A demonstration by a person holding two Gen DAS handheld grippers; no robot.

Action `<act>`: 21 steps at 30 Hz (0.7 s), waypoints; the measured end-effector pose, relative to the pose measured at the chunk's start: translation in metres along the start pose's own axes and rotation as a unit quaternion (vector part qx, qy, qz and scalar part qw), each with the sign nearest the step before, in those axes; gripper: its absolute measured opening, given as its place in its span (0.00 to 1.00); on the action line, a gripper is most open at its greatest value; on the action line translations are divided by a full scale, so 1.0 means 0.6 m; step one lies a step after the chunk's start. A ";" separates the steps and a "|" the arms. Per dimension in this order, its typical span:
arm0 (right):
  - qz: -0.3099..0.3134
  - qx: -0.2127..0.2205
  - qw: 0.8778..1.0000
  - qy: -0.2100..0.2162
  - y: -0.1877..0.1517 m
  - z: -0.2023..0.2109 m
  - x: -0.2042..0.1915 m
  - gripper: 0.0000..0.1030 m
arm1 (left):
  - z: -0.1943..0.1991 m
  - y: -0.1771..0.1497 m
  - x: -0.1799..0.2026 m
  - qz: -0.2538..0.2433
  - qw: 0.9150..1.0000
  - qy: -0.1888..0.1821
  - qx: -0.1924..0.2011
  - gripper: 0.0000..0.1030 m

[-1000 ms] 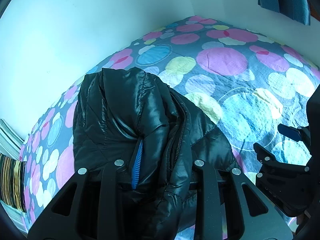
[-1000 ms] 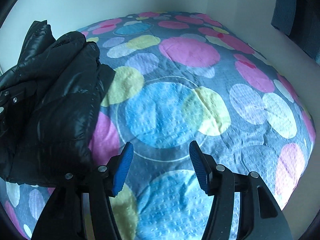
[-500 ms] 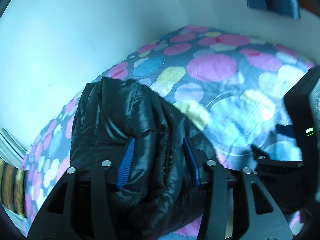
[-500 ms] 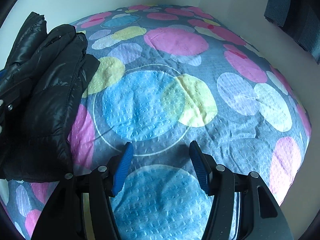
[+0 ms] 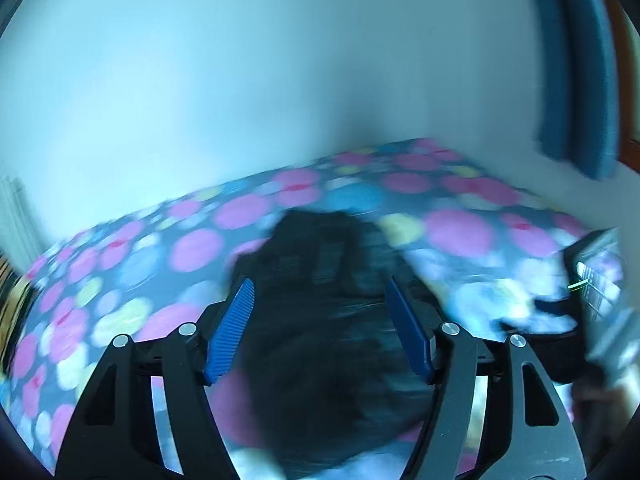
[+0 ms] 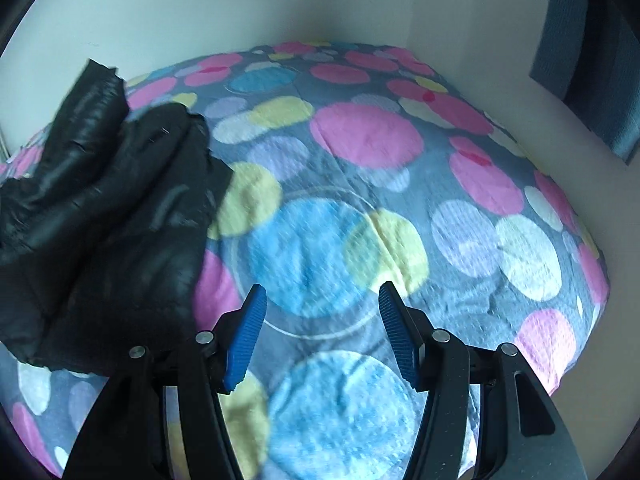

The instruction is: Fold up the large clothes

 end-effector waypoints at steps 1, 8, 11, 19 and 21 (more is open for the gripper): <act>0.004 0.006 1.000 0.007 0.012 0.009 -0.010 0.57 | -0.010 -0.009 -0.029 0.013 1.000 0.012 -0.009 0.66; 0.018 0.062 0.997 0.051 0.102 0.072 -0.089 0.67 | -0.075 -0.085 -0.144 0.101 0.992 0.043 -0.071 0.66; 0.033 0.077 0.994 0.077 0.134 0.089 -0.135 0.67 | -0.091 -0.103 -0.135 0.100 0.991 0.029 -0.084 0.66; 0.105 0.034 0.988 0.108 0.146 0.044 -0.237 0.23 | -0.111 -0.108 -0.106 0.086 0.992 0.006 -0.088 0.66; 0.111 0.040 0.989 0.093 0.142 0.041 -0.234 0.20 | -0.103 -0.100 -0.111 0.087 0.994 0.008 -0.070 0.66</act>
Point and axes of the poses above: each gripper's, at about its wrist camera, not at the fingertips, and z roughly against the way its jaws point, x to its right, y to its top, the point moved 5 cm from there along -z, roughly the way its jaws point, and after that the axes turned 9 degrees about -y, right-handed, at the moved point
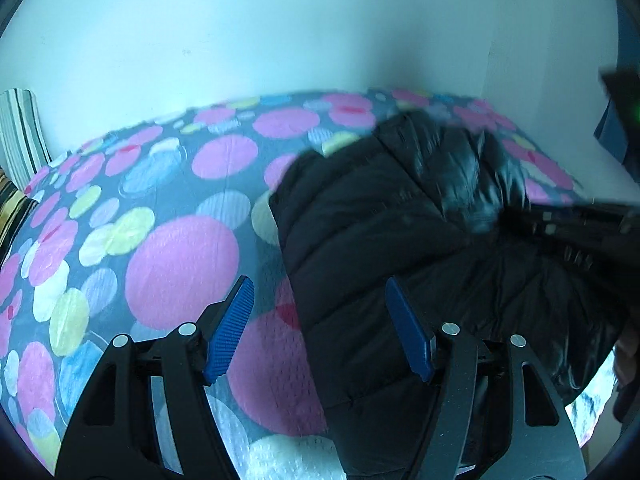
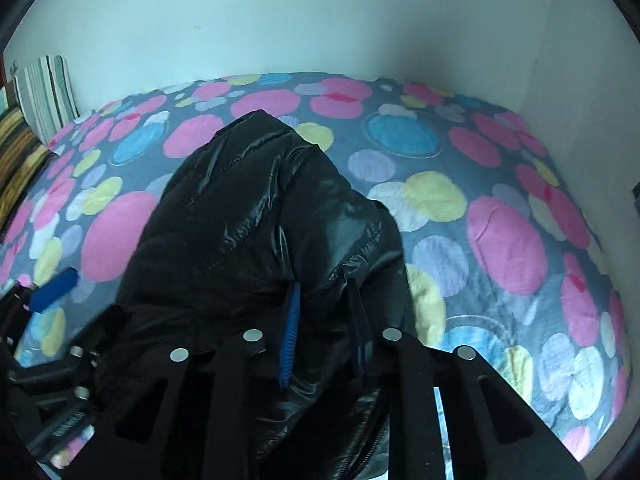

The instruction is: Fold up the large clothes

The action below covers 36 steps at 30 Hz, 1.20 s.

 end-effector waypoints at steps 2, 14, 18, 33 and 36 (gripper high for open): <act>-0.005 -0.004 1.000 -0.004 -0.007 -0.007 0.016 0.19 | -0.002 0.007 0.000 -0.001 1.000 -0.003 0.003 0.66; -0.067 -0.099 0.993 0.021 -0.109 -0.113 0.105 0.19 | -0.103 -0.011 0.080 -0.042 0.994 -0.076 -0.060 0.63; -0.085 -0.111 0.989 0.038 -0.125 -0.135 0.112 0.19 | -0.124 -0.018 0.092 -0.071 0.994 -0.054 -0.062 0.64; -0.100 -0.075 0.991 0.035 -0.116 -0.110 0.109 0.22 | -0.070 -0.004 0.010 0.005 0.998 -0.064 -0.026 0.80; -0.104 -0.069 0.992 0.033 -0.115 -0.106 0.113 0.28 | -0.084 -0.012 -0.031 0.064 0.990 -0.119 -0.049 0.84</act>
Point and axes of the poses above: each gripper's, at about its wrist camera, not at the fingertips, and z roughly against the way its jaws point, x to its right, y to its top, the point moved 5 cm from there along -z, roughly the way its jaws point, and after that the axes turned 9 degrees about -y, right-handed, at the moved point
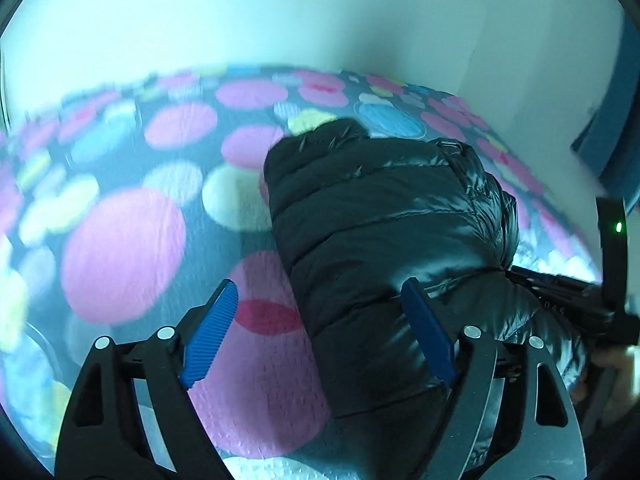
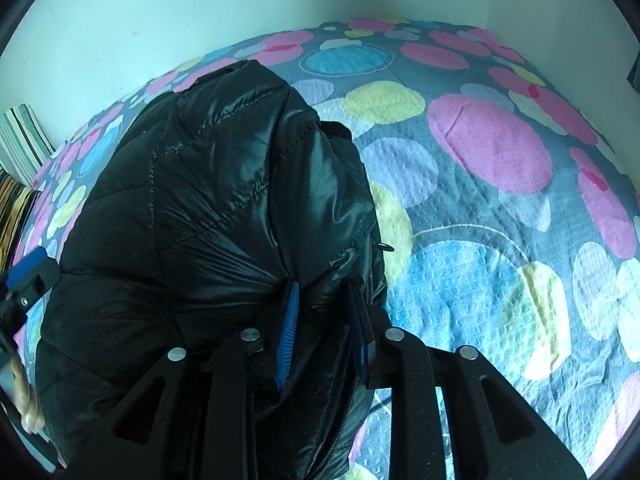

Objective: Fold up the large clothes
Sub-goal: 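Grasp the black jacket bundle with both tools and lift it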

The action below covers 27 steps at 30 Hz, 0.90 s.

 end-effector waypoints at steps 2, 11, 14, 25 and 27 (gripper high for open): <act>-0.003 0.003 1.000 0.002 0.001 0.001 0.004 0.30 | -0.009 -0.004 -0.013 0.025 0.999 -0.038 -0.009 0.88; -0.003 0.003 1.000 0.018 0.009 0.002 0.008 0.35 | -0.061 -0.011 0.005 0.042 0.989 -0.136 -0.044 0.92; -0.001 0.017 0.999 -0.039 0.018 0.002 0.025 0.80 | -0.073 -0.007 0.010 0.033 0.988 -0.141 -0.053 0.94; -0.065 -0.068 0.984 0.150 0.027 -0.078 0.051 0.80 | -0.116 0.008 -0.001 0.041 0.981 -0.169 -0.081 0.98; -0.086 -0.085 0.974 0.192 0.024 -0.094 0.053 0.80 | -0.118 0.008 -0.001 0.041 0.981 -0.173 -0.083 0.98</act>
Point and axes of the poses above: each gripper's, at about its wrist camera, not at the fingertips, and z roughly against the way its jaws point, x to its right, y to its top, the point moved 5 cm from there along -z, roughly the way its jaws point, and after that the axes turned 9 degrees about -y, right-handed, at the moved point
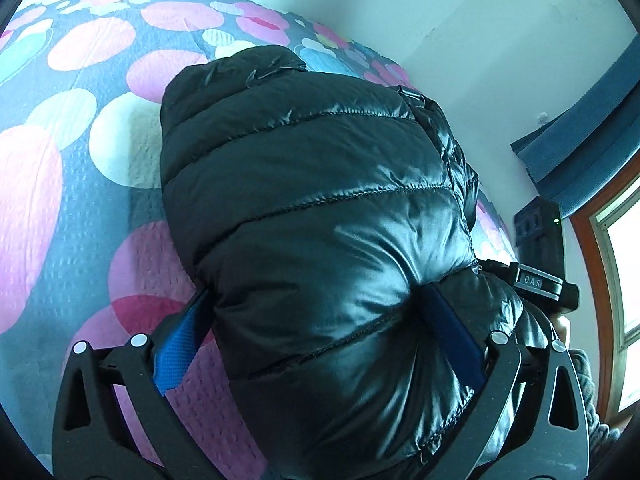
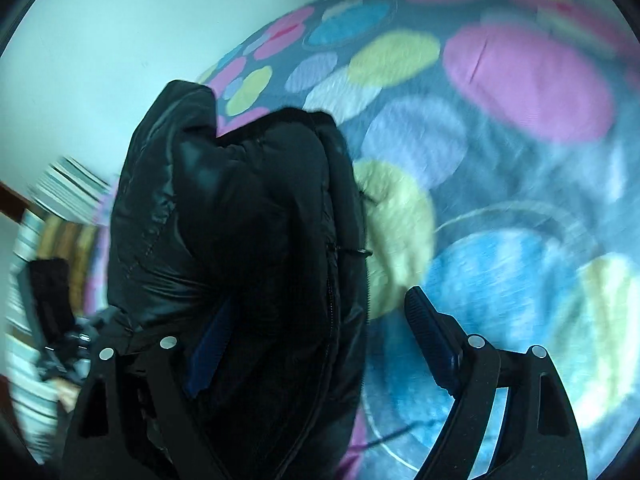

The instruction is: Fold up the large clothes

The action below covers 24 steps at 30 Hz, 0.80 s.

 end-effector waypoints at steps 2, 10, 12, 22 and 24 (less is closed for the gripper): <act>-0.008 -0.006 0.999 0.034 0.000 -0.011 0.001 0.75 | -0.001 -0.001 0.001 0.000 1.000 -0.003 -0.002 0.98; -0.016 0.001 0.996 0.092 -0.006 -0.012 -0.035 0.47 | 0.017 -0.001 0.017 -0.010 1.000 -0.004 0.009 0.94; -0.012 0.007 0.995 0.095 -0.007 -0.002 -0.037 0.44 | 0.024 -0.002 0.023 -0.015 1.000 0.000 0.014 0.94; 0.007 0.010 0.993 0.121 0.001 -0.020 -0.101 0.38 | 0.083 0.000 0.015 -0.030 0.998 0.031 0.038 0.91; 0.011 0.009 0.992 0.125 0.005 -0.027 -0.117 0.38 | 0.091 -0.002 0.014 -0.028 0.998 0.035 0.042 0.91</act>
Point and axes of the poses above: each gripper's, at about its wrist camera, not at the fingertips, and z roughly against the way its jaws point, x to its right, y to its top, the point moved 5 cm from there along -z, roughly the way its jaws point, and after that the axes turned 9 degrees about -y, right-handed, at the moved point
